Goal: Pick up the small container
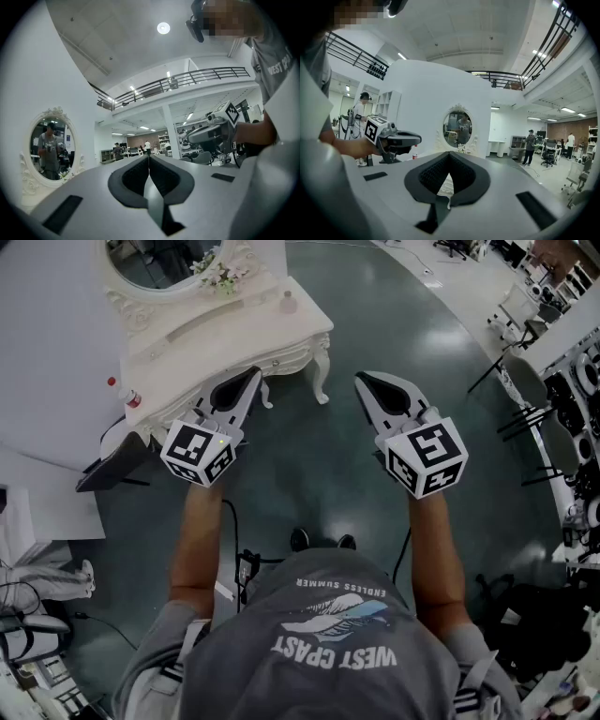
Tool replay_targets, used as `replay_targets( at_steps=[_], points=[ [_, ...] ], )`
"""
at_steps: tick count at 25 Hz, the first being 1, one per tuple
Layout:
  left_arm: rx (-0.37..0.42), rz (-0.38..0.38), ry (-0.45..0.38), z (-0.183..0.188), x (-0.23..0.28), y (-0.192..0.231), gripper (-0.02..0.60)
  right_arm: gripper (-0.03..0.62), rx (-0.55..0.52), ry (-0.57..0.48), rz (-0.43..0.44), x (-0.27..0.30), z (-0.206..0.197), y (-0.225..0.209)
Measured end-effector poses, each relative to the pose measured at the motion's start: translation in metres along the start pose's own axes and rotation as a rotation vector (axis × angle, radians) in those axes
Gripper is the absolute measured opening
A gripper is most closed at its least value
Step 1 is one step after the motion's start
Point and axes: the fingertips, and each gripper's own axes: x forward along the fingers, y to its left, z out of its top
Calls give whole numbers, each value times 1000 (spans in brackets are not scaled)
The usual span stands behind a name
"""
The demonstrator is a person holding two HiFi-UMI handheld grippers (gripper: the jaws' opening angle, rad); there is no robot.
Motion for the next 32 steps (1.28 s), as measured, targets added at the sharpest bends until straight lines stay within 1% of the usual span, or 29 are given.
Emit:
replay_targets(
  at_steps=[11, 17, 21, 27, 32],
  points=[
    [-5, -25, -18, -8, -1, 31, 17, 25, -10, 13, -28, 31, 4, 8],
    [-16, -36, -30, -11, 3, 43, 17, 26, 18, -34, -37, 38, 14, 7],
    [-16, -37, -21, -15, 11, 42, 17, 26, 33, -37, -34, 42, 10, -5],
    [-18, 7, 15, -29, 28, 55, 17, 26, 51, -38, -14, 62, -2, -35],
    [-11, 64, 57, -36, 48, 77, 17, 26, 78, -40, 38, 94, -9, -63]
  ],
)
